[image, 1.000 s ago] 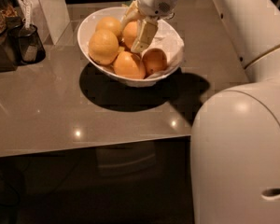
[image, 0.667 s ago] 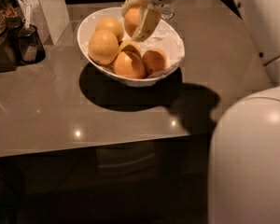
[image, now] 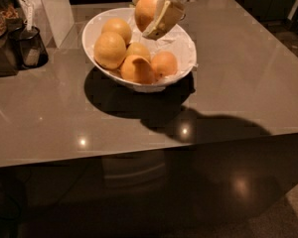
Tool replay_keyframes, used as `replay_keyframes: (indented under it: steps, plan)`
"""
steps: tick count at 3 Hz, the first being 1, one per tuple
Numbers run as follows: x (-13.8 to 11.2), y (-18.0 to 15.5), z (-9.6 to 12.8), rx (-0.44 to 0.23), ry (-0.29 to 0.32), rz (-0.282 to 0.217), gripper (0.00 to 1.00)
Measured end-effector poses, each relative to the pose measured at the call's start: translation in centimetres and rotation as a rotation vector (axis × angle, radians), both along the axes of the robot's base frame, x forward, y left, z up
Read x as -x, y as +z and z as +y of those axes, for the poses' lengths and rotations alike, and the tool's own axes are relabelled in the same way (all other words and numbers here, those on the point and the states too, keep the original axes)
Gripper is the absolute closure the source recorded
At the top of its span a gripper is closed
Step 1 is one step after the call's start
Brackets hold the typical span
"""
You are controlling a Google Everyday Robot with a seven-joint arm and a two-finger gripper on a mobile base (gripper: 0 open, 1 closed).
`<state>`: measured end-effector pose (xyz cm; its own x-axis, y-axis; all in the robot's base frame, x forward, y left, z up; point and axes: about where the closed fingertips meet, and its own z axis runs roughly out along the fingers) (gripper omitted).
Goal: Pick orange from white bowl
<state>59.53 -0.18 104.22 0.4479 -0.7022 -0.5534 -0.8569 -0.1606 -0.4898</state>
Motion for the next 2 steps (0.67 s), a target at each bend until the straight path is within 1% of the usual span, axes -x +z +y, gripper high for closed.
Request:
replay_keyframes:
  steps: [1, 2]
  plan:
    - [5.1, 2.7, 0.4, -0.147, -0.028, -0.048, 1.00]
    - [9.0, 3.1, -0.8, -0.240, -0.112, -0.072, 1.00]
